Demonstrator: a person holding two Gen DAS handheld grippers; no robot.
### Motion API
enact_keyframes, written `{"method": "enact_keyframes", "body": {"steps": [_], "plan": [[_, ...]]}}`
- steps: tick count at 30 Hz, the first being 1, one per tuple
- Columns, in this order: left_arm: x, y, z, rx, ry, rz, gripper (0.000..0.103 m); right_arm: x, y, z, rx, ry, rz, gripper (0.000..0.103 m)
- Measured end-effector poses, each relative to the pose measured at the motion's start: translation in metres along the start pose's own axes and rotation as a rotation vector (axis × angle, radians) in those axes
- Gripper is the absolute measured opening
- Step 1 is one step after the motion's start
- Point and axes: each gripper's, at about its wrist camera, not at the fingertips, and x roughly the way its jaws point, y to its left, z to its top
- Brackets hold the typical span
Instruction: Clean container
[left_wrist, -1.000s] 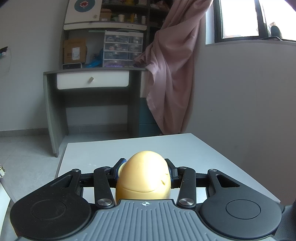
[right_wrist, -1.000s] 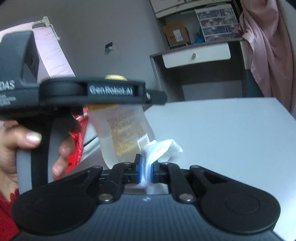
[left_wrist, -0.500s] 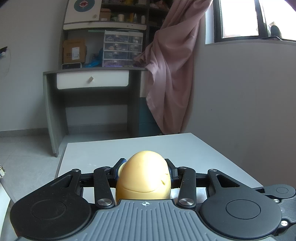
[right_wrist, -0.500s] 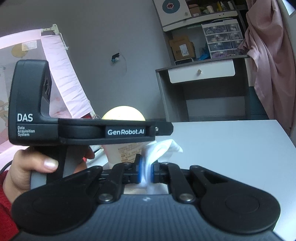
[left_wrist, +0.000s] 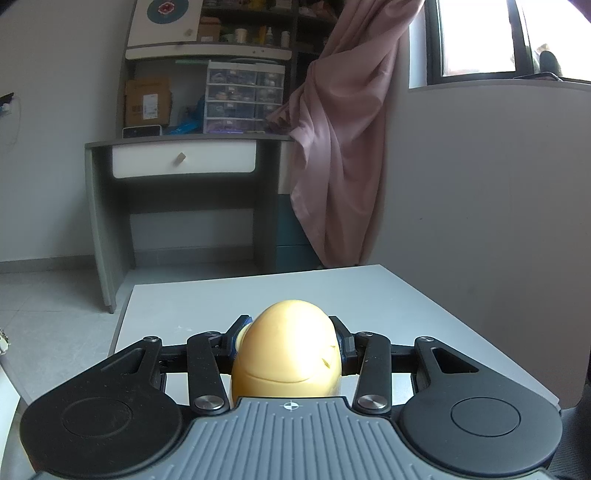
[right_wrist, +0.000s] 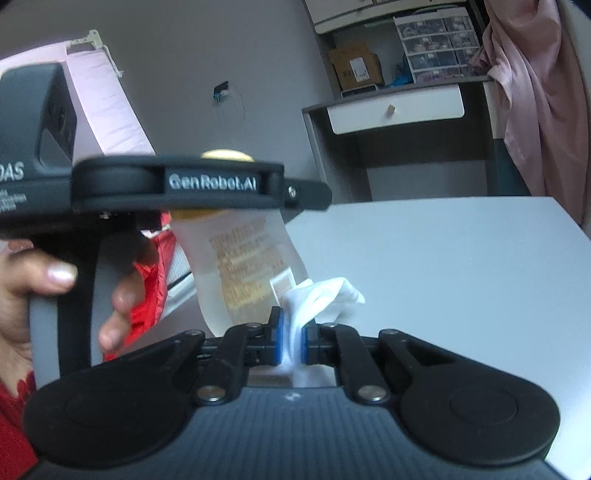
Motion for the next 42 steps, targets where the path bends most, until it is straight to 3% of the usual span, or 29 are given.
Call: {"method": "enact_keyframes", "body": {"steps": [21, 36, 42], "plan": [[0.0, 0.001, 0.001, -0.003, 0.004, -0.004, 0.044, -0.02, 0.01, 0.025, -0.063, -0.107, -0.003, 0.009], [0.001, 0.004, 0.004, 0.002, 0.004, -0.006, 0.044, 0.004, -0.006, 0.006, -0.002, 0.002, -0.024, 0.009], [0.0, 0.004, 0.0, 0.003, 0.006, -0.004, 0.044, 0.002, -0.002, 0.004, -0.007, 0.005, -0.026, 0.009]]}}
